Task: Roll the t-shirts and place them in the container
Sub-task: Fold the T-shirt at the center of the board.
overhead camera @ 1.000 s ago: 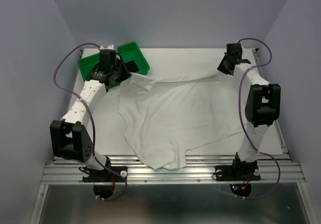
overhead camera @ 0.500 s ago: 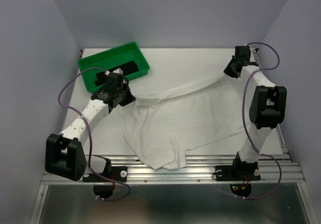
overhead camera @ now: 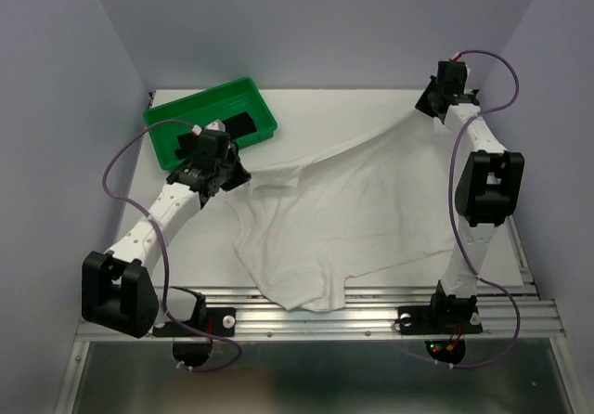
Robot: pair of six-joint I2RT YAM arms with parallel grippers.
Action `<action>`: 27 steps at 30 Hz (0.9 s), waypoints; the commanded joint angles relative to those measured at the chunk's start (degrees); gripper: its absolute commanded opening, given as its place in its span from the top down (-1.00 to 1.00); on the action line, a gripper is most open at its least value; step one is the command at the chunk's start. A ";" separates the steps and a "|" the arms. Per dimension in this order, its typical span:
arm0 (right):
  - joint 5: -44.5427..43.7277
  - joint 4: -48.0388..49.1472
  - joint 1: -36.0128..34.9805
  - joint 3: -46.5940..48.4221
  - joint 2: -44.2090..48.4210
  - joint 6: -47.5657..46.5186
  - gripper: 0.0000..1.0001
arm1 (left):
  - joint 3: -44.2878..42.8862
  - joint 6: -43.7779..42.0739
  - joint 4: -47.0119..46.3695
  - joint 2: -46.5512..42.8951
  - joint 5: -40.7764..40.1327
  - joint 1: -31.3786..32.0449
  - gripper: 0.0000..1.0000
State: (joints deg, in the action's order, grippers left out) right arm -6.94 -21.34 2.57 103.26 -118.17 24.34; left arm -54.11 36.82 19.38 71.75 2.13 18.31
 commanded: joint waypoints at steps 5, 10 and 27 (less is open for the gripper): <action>1.23 4.56 0.24 10.37 -10.49 -1.57 0.99 | -13.11 -4.03 -3.03 9.02 -0.39 -1.43 1.00; 1.14 4.82 0.24 14.06 -13.14 -2.63 0.99 | -16.55 -5.96 -3.21 12.71 0.50 -2.48 1.00; 1.40 4.65 0.24 -0.51 -4.88 -2.45 0.99 | -11.55 -5.88 -0.75 7.01 6.66 -2.48 1.00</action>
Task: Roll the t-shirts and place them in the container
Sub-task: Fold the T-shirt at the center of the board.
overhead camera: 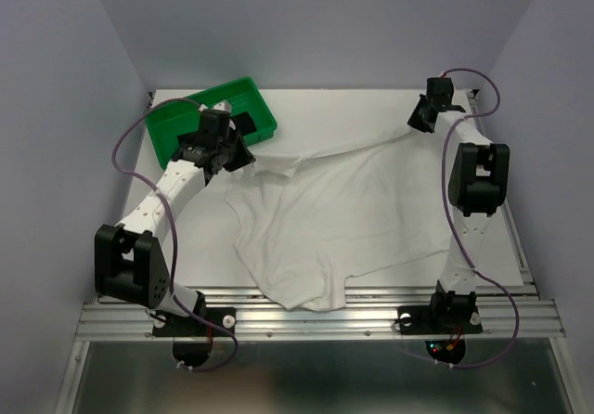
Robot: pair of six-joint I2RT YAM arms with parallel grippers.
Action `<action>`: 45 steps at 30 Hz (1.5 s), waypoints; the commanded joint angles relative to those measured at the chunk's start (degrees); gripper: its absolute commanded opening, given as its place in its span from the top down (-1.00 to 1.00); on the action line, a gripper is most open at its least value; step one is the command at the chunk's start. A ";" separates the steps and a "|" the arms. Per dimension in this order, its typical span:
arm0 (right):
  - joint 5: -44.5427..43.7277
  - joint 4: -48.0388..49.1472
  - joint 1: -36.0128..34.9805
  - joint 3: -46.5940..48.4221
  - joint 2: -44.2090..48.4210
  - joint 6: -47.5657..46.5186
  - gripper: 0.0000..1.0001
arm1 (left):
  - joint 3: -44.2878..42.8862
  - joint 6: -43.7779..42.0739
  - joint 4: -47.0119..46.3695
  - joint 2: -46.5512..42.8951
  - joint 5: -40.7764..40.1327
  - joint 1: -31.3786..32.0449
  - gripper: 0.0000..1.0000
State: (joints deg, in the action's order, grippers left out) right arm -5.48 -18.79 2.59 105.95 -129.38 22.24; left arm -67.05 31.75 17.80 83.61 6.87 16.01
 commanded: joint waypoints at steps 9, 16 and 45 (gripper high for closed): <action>-0.76 2.09 1.28 -13.91 13.45 3.24 0.99 | 9.82 2.17 0.83 -12.50 3.50 2.36 1.00; -2.43 2.09 1.28 -19.81 16.97 2.90 0.99 | 16.15 3.58 0.22 -16.20 4.29 3.41 1.00; -7.79 3.84 1.80 -33.26 27.87 2.99 0.99 | 26.17 5.69 4.35 -28.06 4.99 5.79 1.00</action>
State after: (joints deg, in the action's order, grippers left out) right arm -10.76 -17.50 3.86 74.76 -104.38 25.34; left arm -42.94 37.39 21.06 57.84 11.77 21.54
